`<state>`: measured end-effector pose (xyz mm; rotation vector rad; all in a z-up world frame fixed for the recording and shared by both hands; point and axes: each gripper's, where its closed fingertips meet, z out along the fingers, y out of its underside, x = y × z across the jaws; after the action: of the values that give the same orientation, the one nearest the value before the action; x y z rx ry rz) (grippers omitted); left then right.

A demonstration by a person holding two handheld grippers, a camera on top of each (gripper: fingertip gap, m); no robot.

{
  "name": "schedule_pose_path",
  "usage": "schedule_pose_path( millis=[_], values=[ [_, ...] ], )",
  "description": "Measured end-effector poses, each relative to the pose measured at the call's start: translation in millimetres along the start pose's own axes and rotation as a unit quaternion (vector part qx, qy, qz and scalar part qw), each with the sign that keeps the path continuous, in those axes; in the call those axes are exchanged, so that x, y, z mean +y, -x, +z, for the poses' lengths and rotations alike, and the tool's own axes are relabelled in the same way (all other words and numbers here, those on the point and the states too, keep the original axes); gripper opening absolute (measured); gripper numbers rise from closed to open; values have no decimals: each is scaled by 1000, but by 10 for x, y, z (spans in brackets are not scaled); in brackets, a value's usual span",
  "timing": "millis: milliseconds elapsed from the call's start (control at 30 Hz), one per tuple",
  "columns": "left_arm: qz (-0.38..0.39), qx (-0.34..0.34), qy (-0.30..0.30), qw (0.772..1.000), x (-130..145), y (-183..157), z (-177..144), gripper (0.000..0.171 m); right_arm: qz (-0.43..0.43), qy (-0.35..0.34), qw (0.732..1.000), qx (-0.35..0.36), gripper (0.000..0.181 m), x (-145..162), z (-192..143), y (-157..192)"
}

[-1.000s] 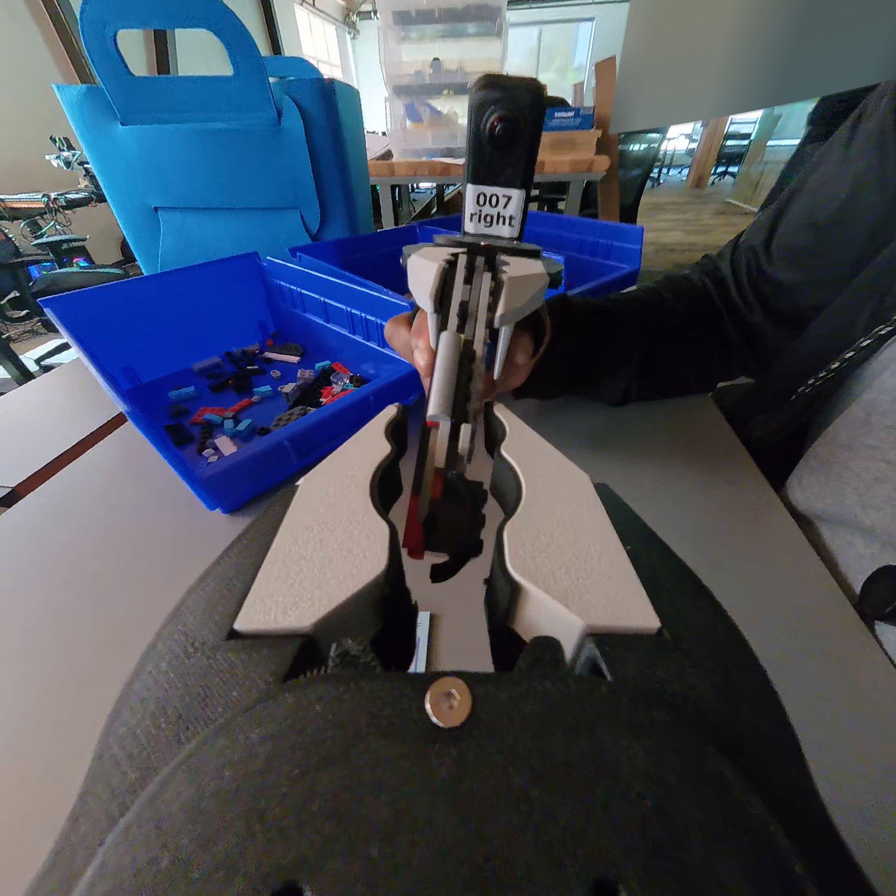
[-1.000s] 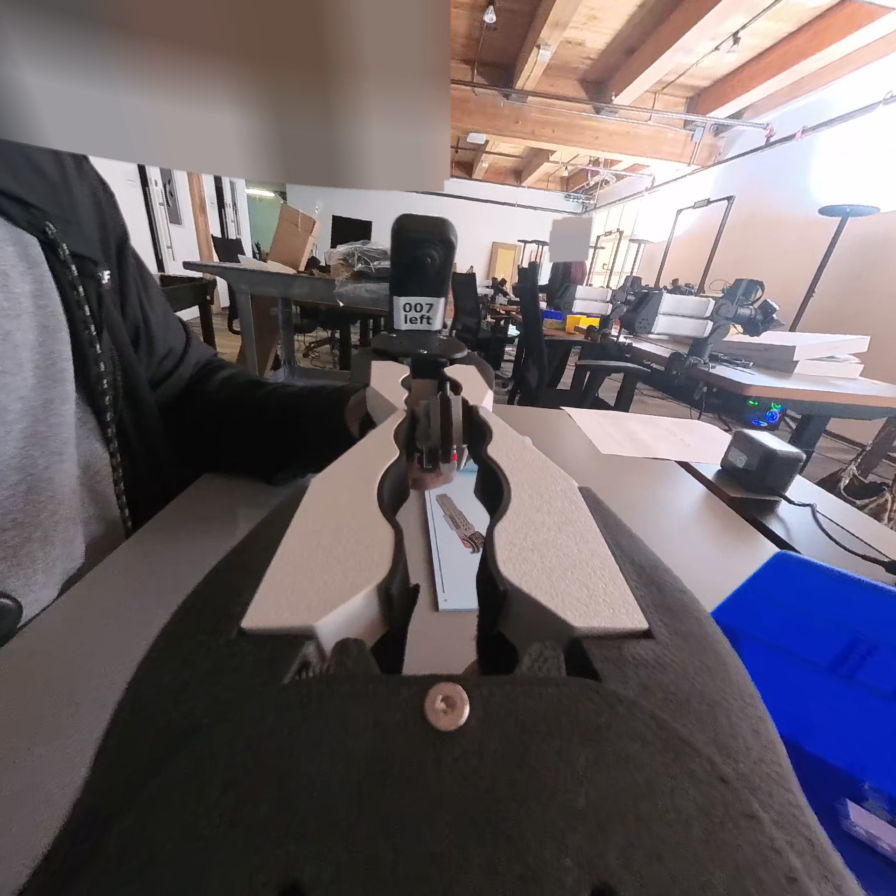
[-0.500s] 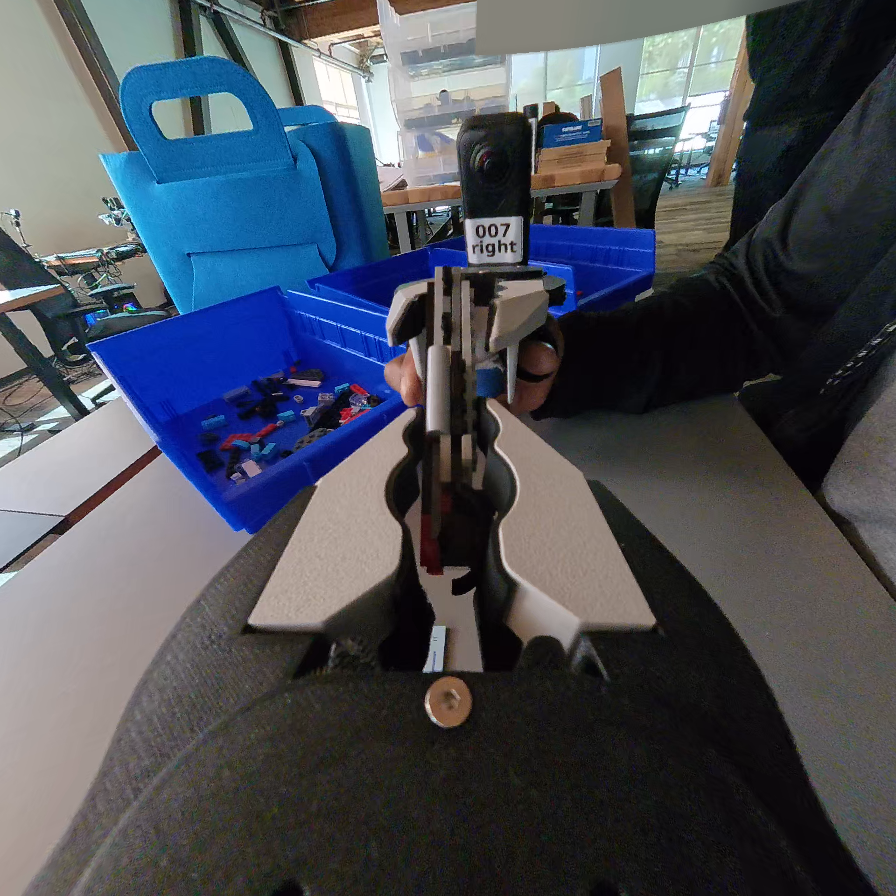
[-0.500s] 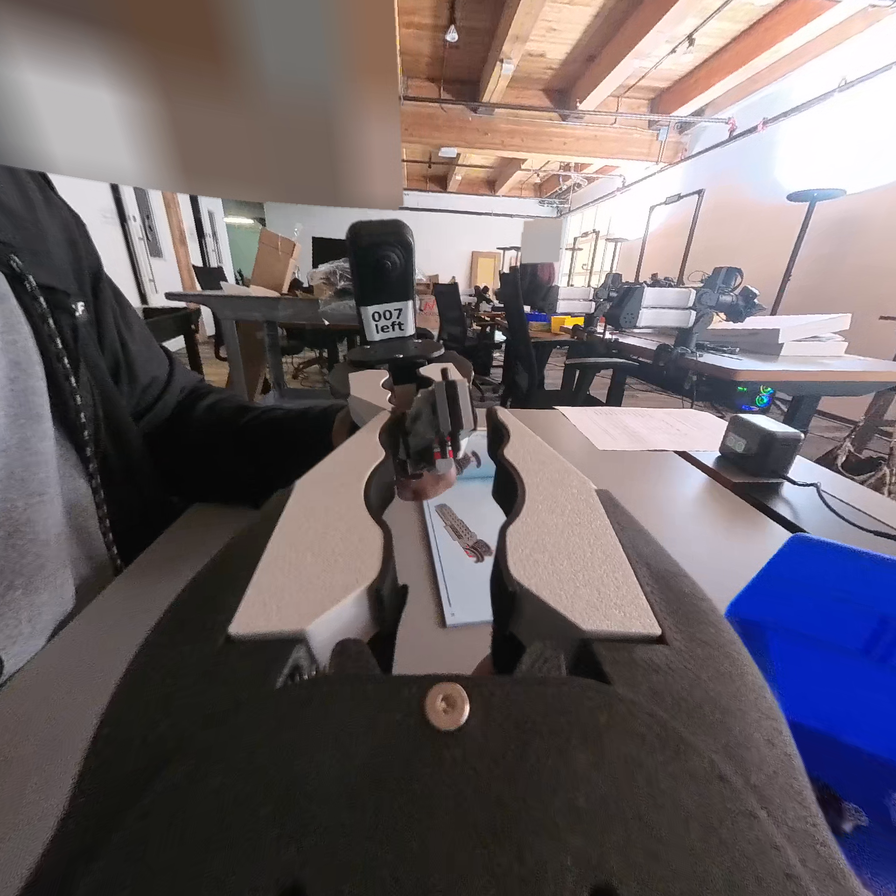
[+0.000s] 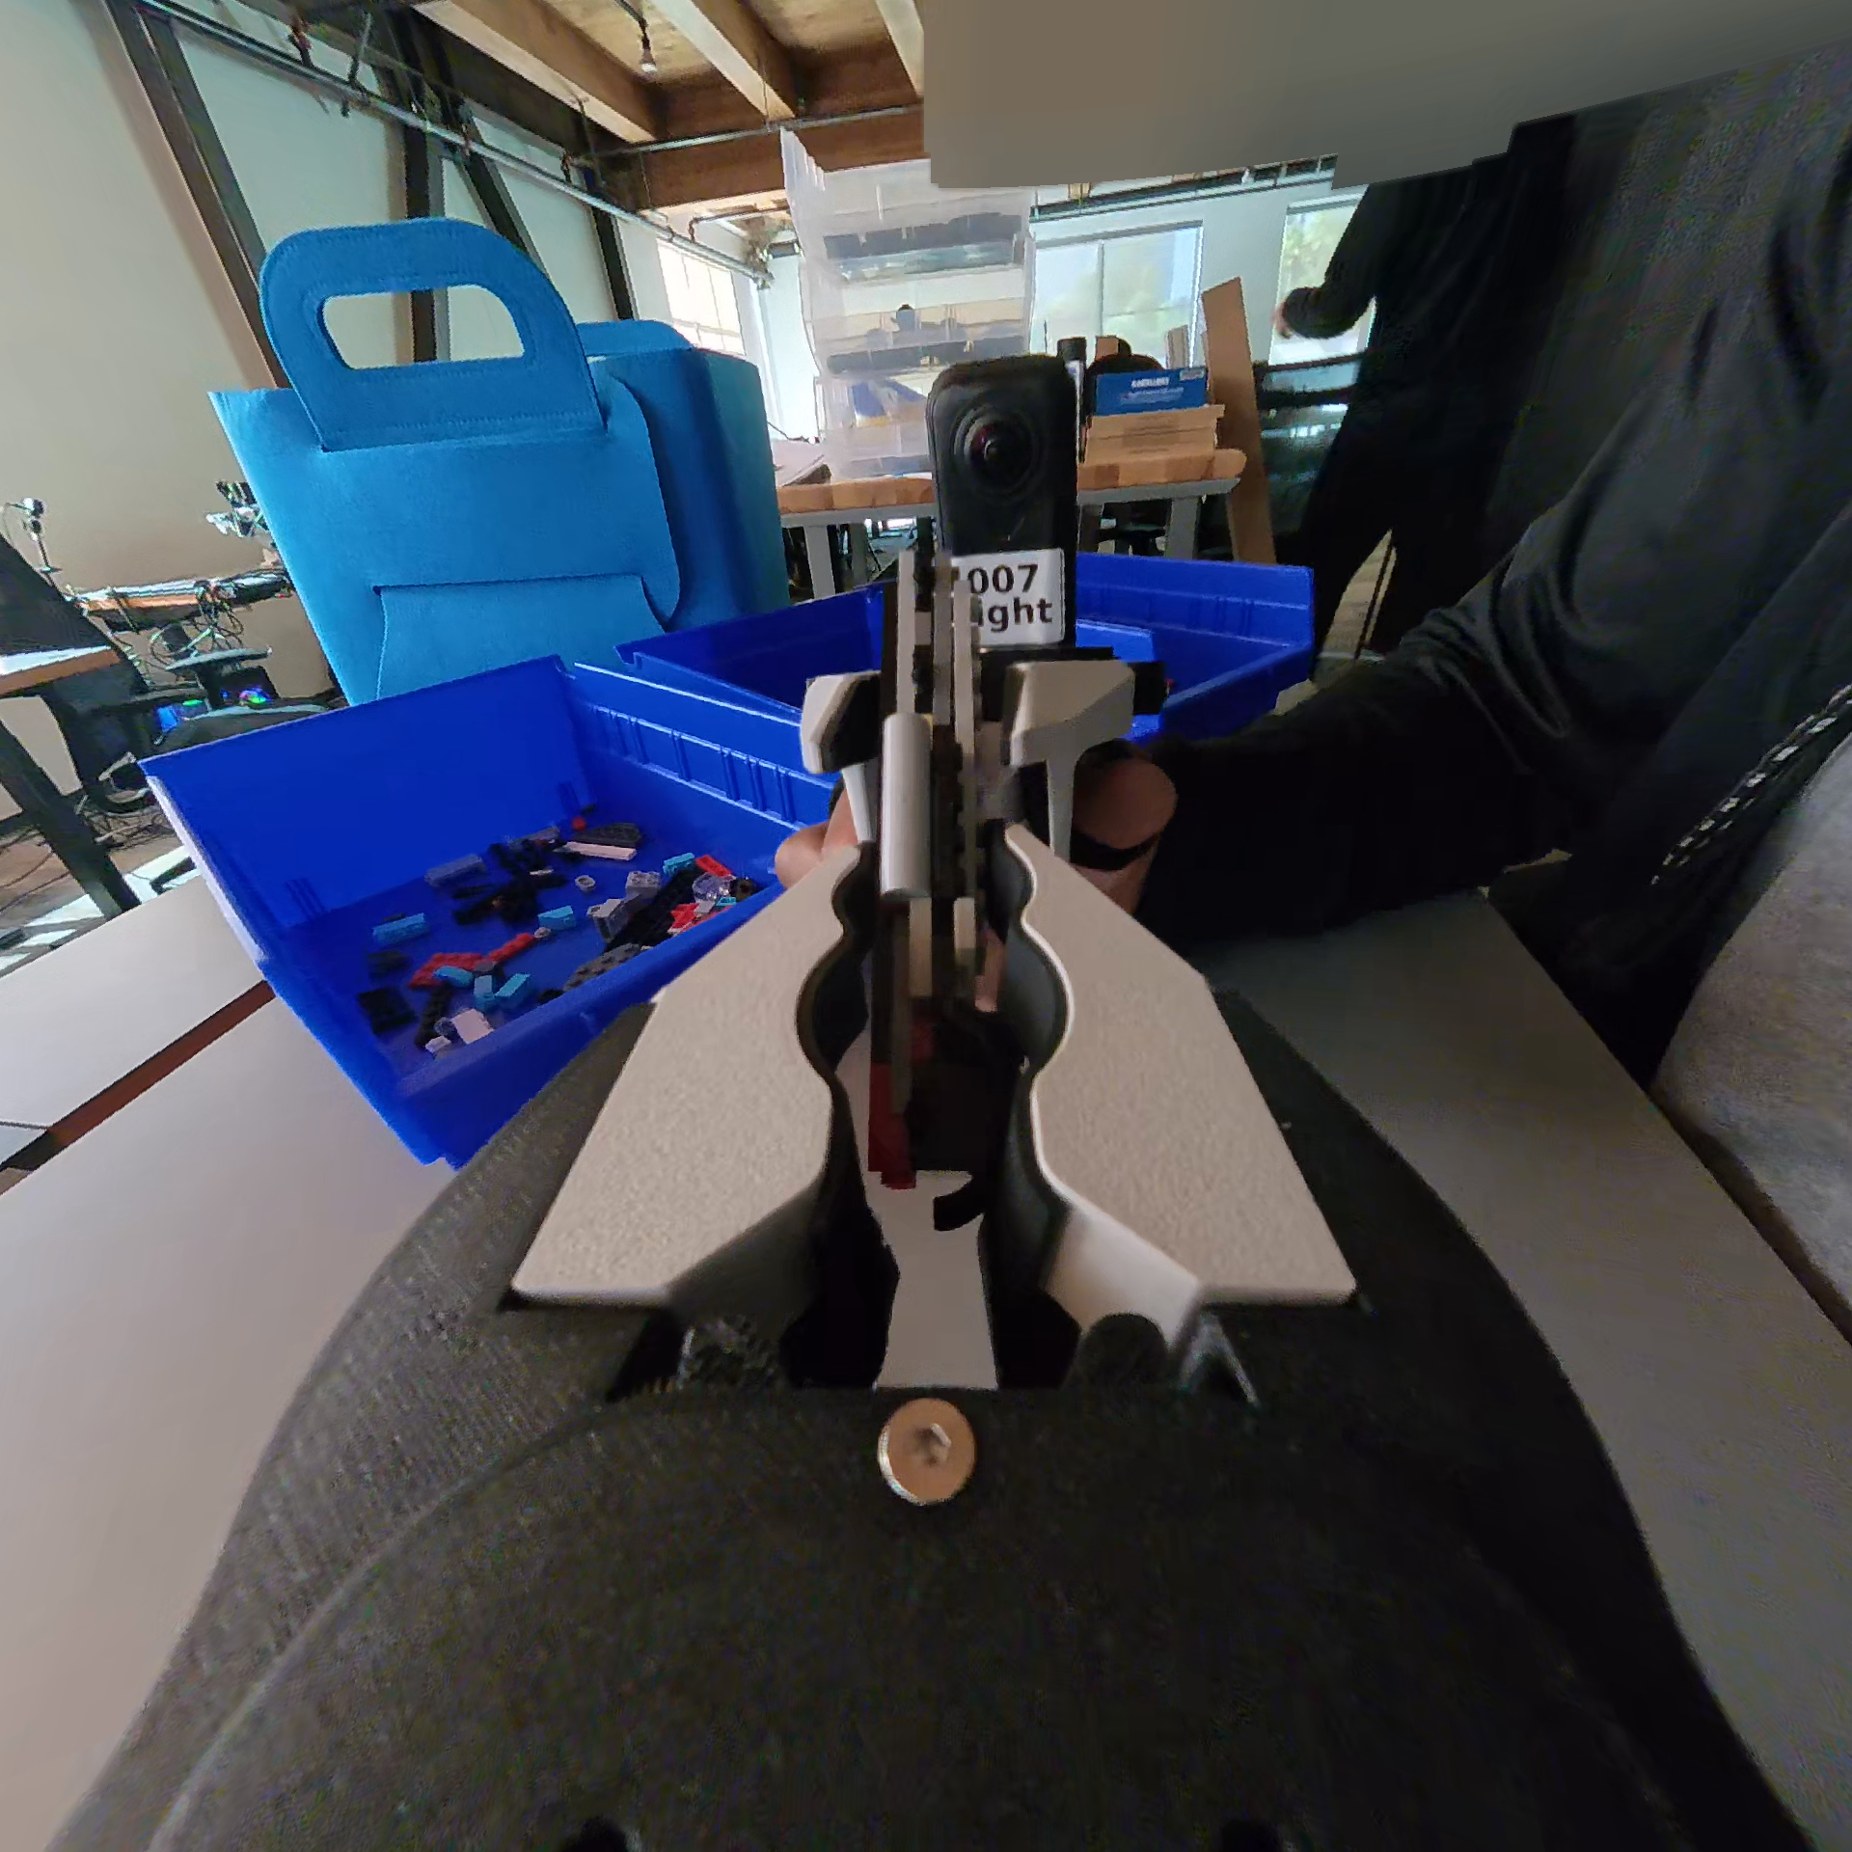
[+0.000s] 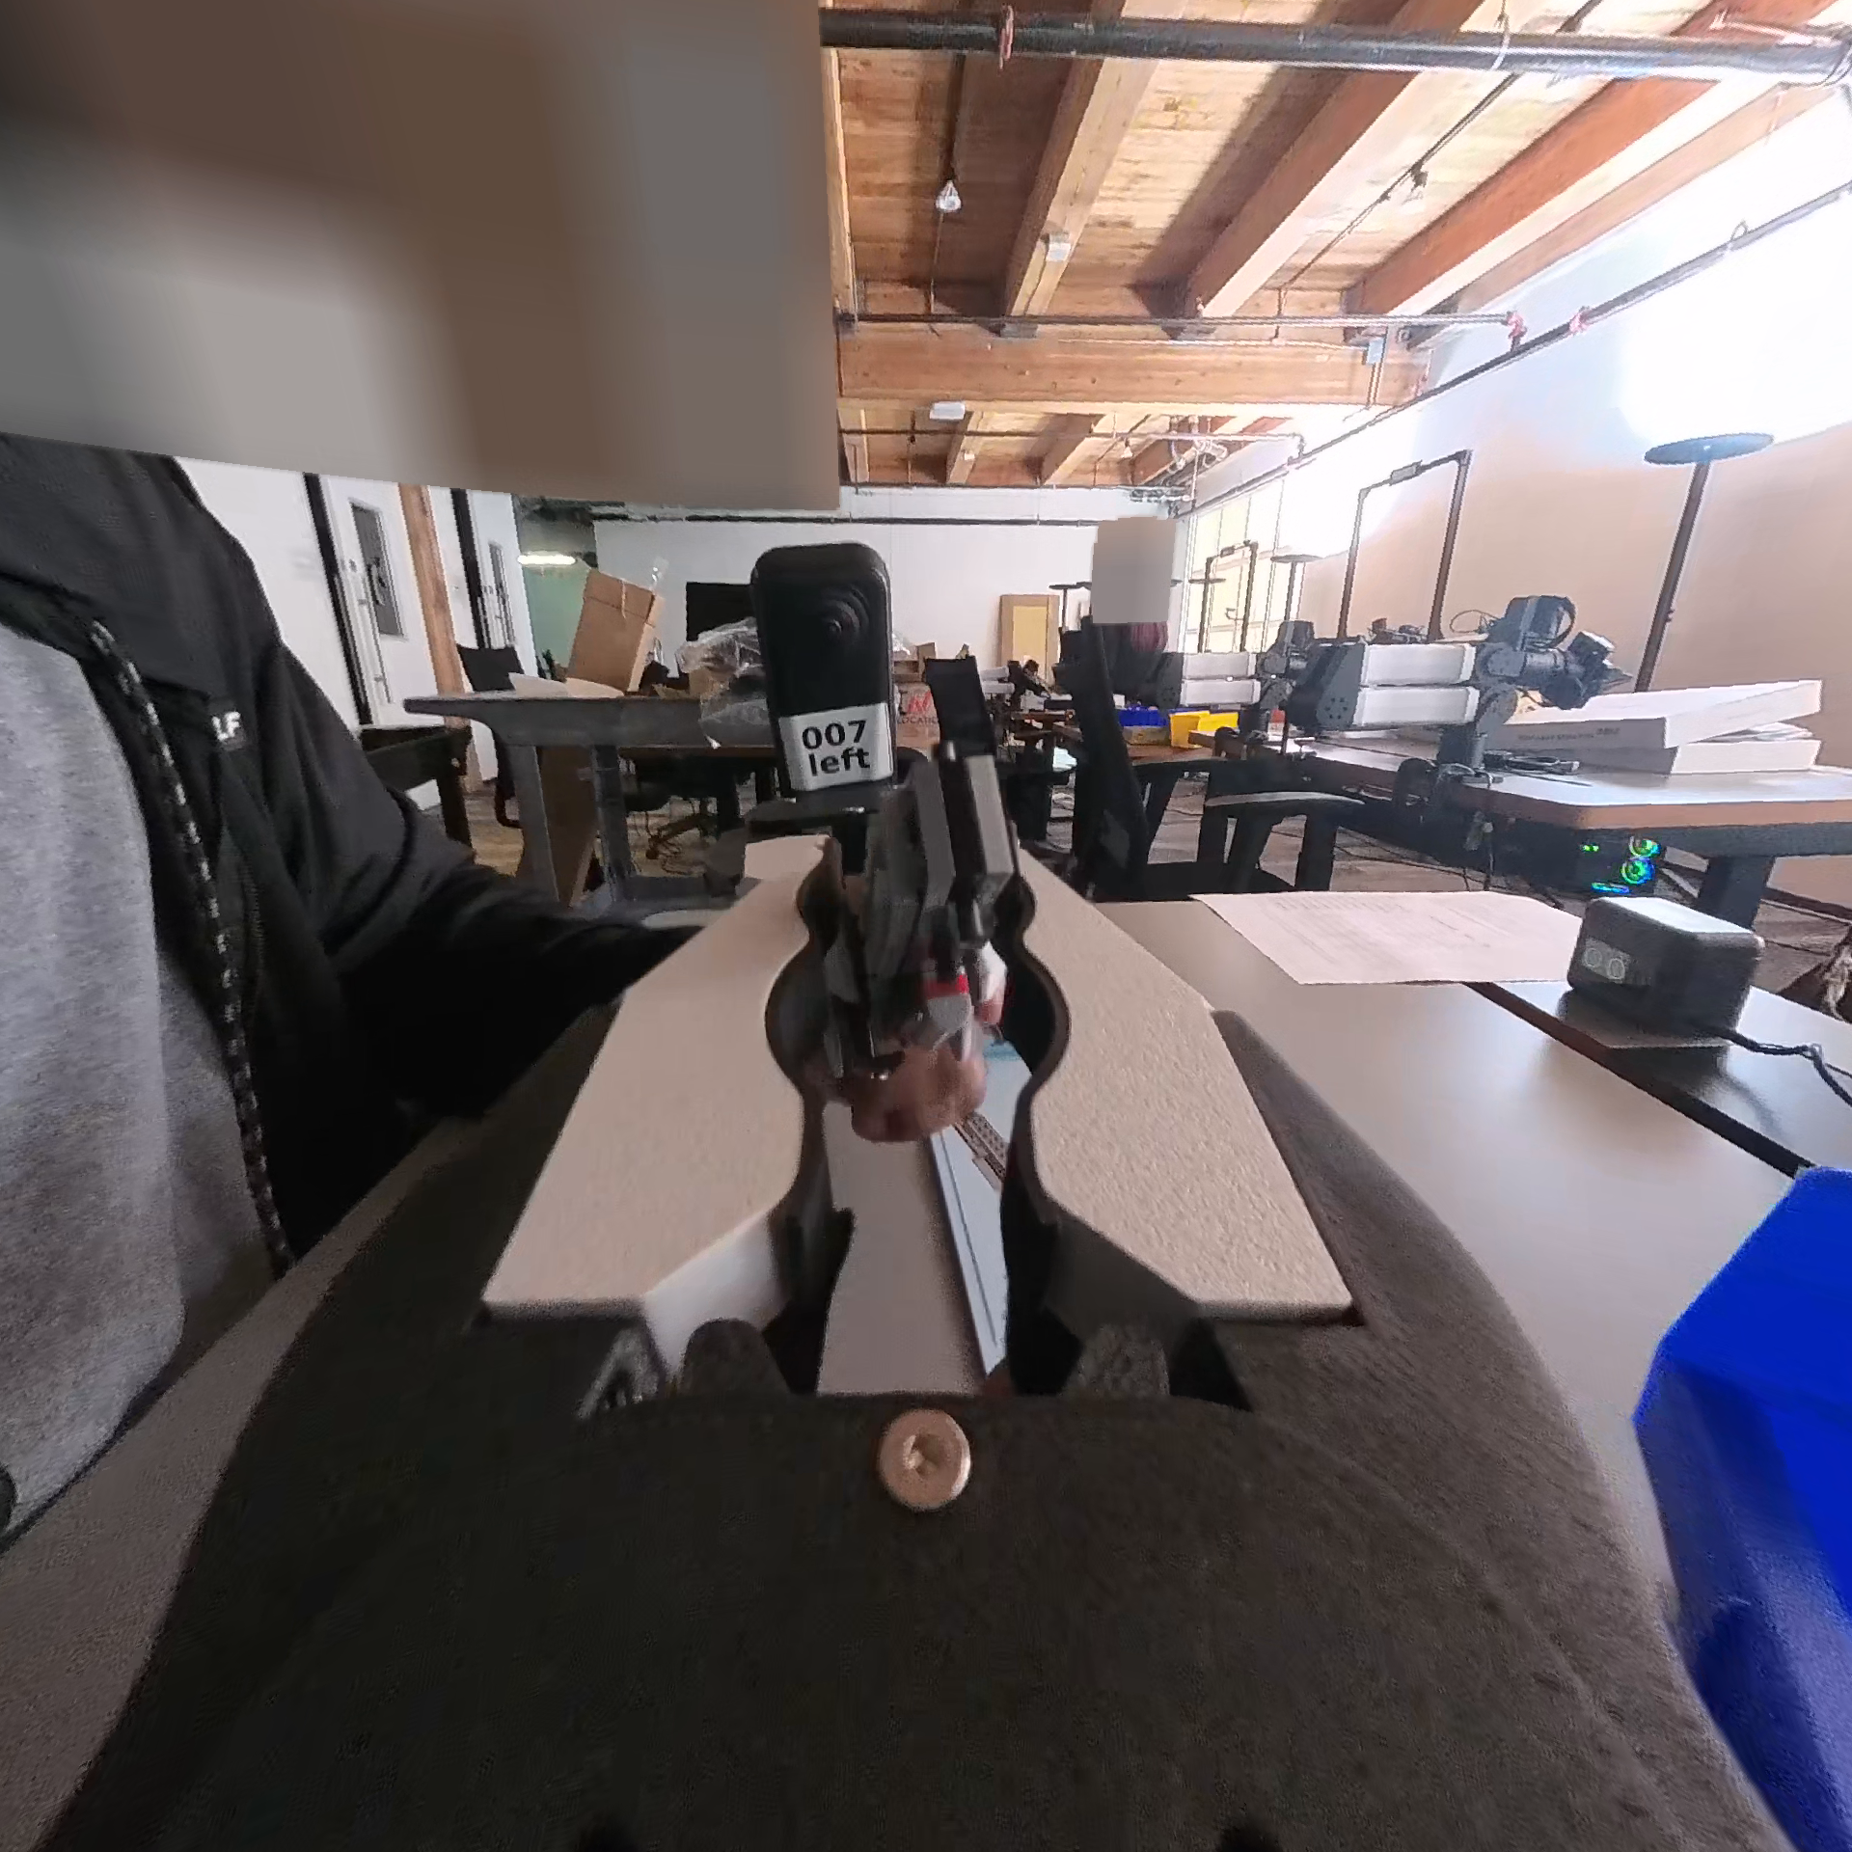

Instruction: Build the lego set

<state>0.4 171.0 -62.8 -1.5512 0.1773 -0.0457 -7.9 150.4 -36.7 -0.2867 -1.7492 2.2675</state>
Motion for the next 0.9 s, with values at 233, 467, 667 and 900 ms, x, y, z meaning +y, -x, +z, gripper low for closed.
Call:
schedule_pose_path(
  millis=[233, 467, 667, 900],
  values=[
    [-6, -2, -30, 1000, -48, -36, 35, 20, 16, -42, 999, 0, 25, -82, 32, 24],
    [-6, 3, -44, 999, -70, -72, 57, 20, 11, -53, 998, -10, 25, -103, 35, 65],
    [-14, 9, -58, 998, -94, -94, 63, 20, 10, -63, 998, -16, 25, -129, 42, 84],
    [-12, 10, -61, 998, -102, -111, 71, 20, 1, -55, 998, -23, 25, -131, 41, 104]
  ],
)
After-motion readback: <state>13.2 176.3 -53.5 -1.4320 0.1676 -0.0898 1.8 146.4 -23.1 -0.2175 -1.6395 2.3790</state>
